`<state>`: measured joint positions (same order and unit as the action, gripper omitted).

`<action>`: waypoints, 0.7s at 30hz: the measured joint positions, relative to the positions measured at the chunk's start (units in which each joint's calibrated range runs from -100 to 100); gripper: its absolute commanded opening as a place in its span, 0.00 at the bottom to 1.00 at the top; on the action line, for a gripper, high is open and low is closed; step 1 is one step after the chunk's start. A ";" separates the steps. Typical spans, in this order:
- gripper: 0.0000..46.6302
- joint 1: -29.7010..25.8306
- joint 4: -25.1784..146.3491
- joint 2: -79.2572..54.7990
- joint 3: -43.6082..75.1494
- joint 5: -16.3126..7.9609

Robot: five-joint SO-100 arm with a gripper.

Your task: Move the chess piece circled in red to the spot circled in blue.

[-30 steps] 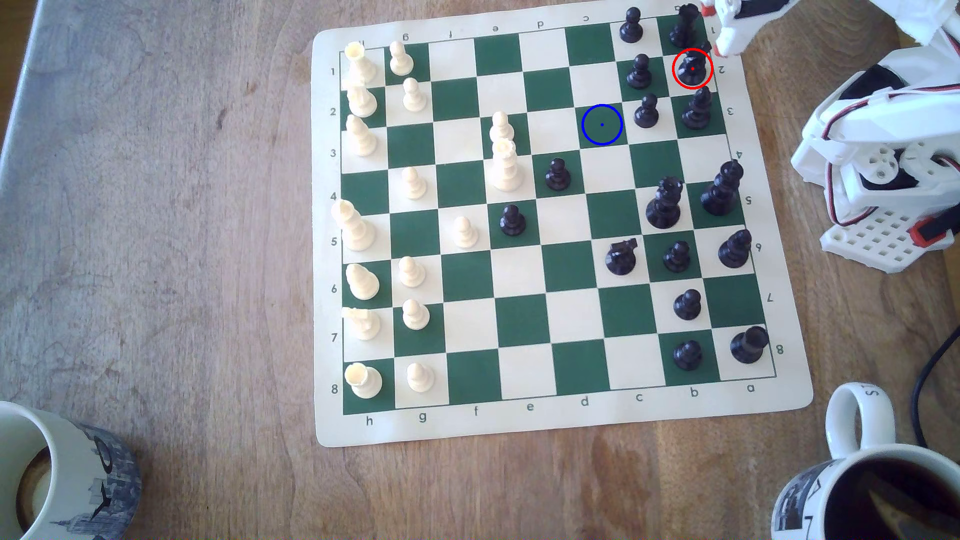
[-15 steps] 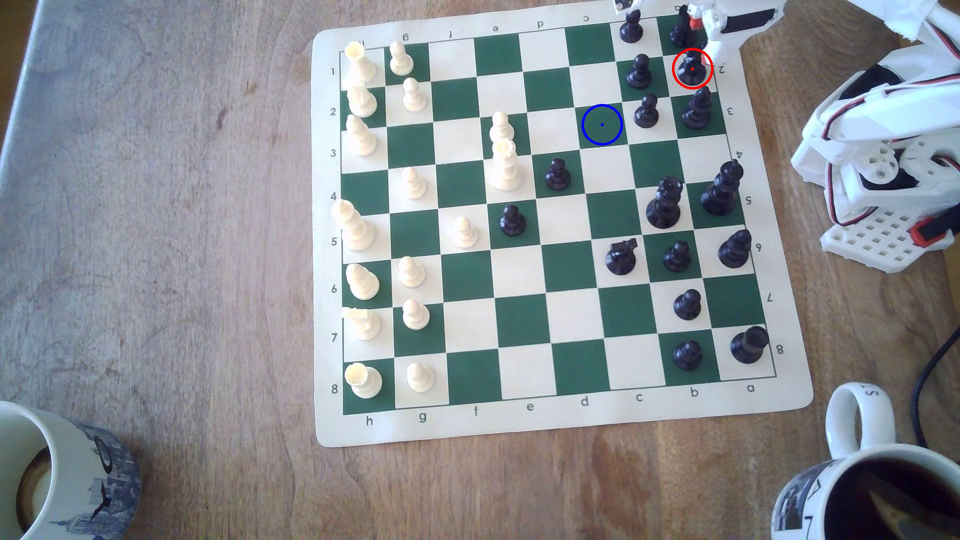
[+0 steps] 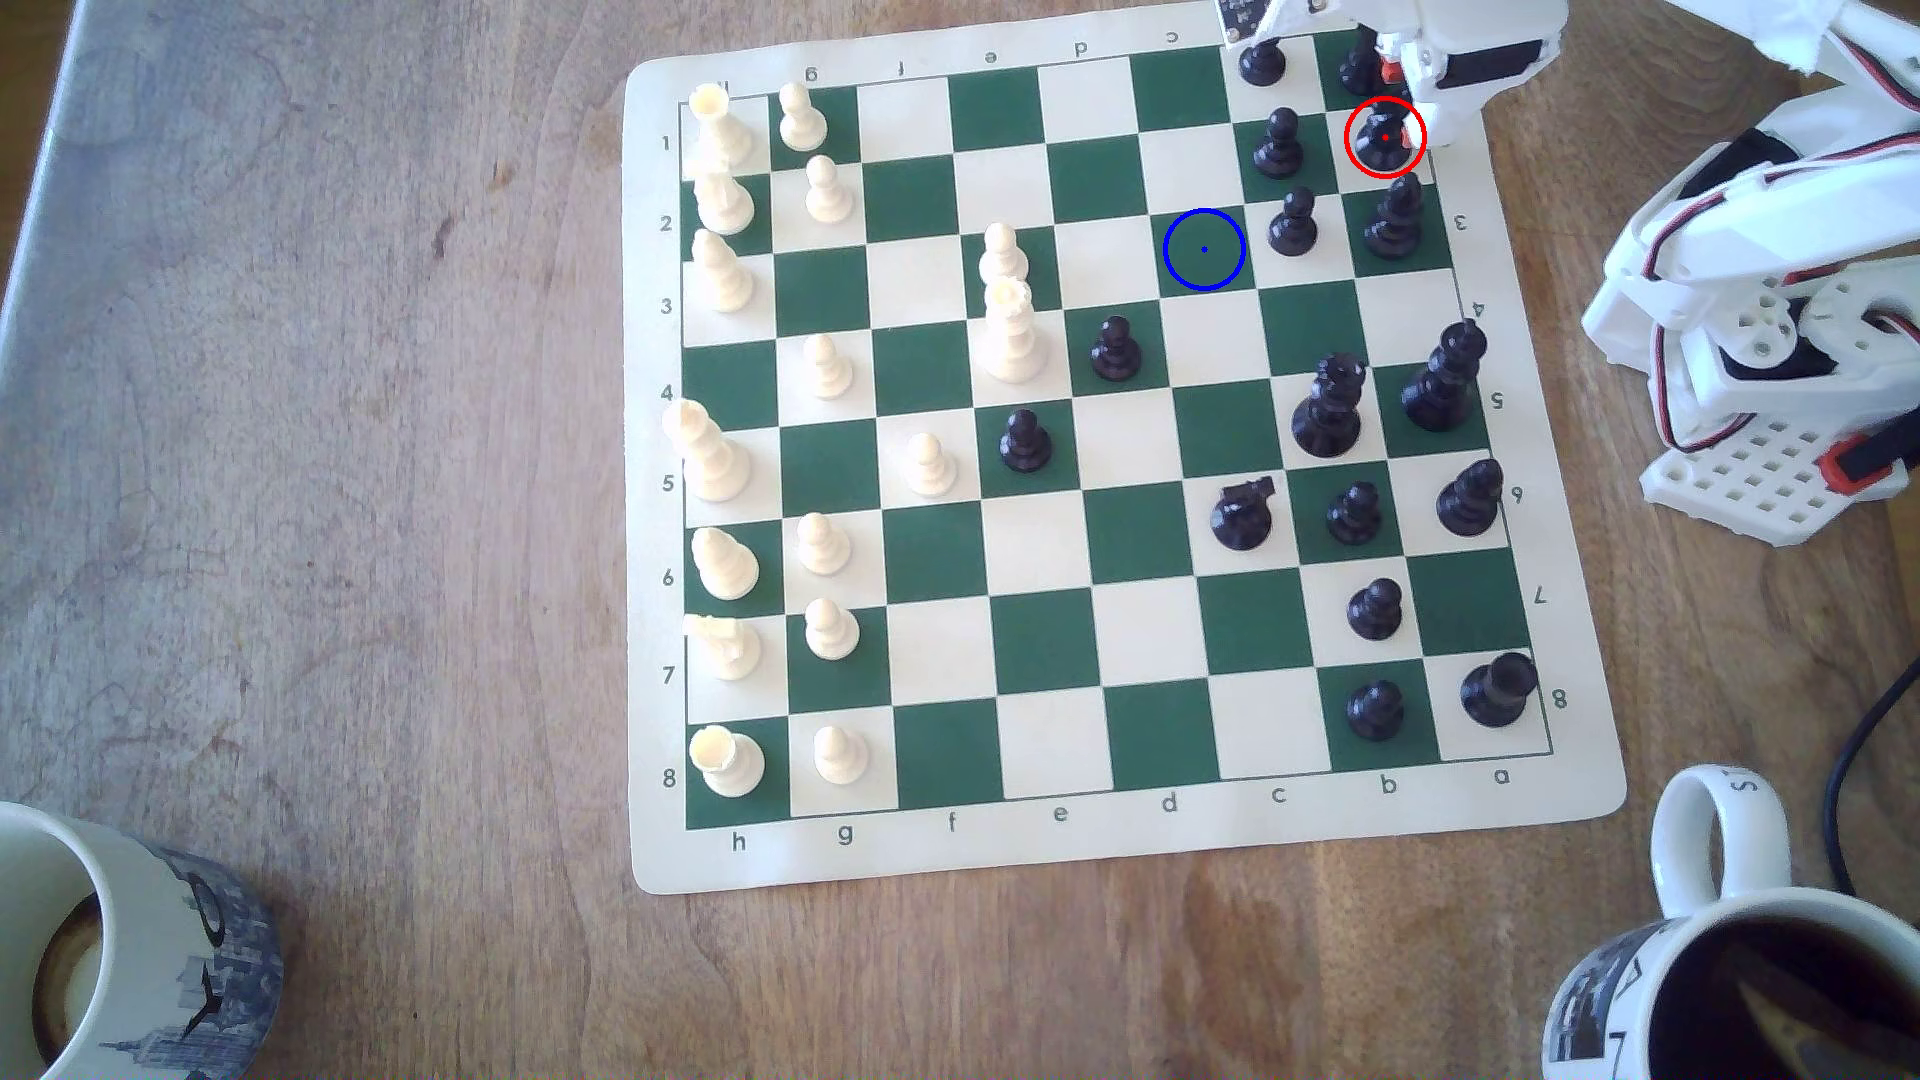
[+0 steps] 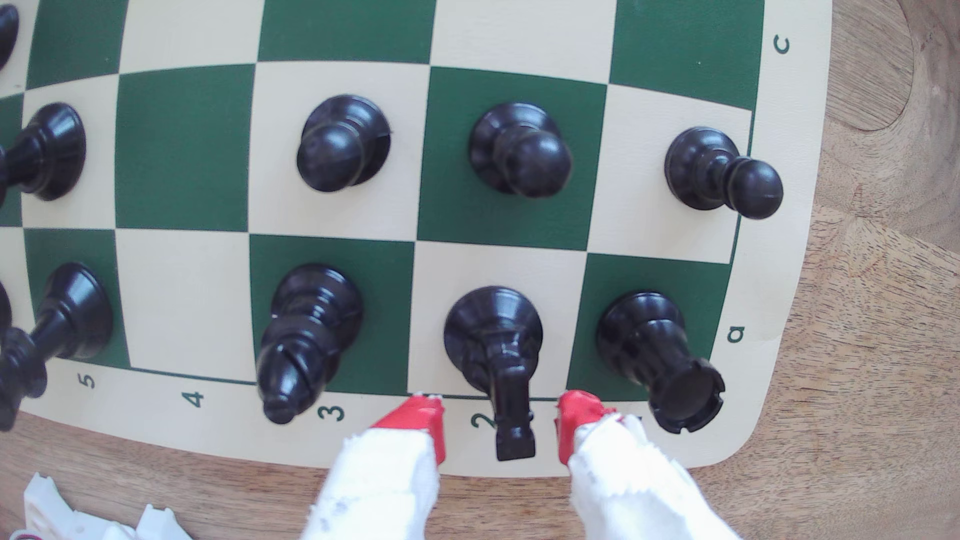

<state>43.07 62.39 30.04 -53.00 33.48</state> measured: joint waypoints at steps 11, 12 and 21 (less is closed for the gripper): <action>0.22 -2.51 -1.51 -1.84 -0.45 -0.98; 0.23 -2.36 -1.51 -1.84 -0.45 -0.98; 0.24 -1.84 -1.51 -1.84 -0.45 -0.98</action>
<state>41.22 60.88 28.19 -53.46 32.50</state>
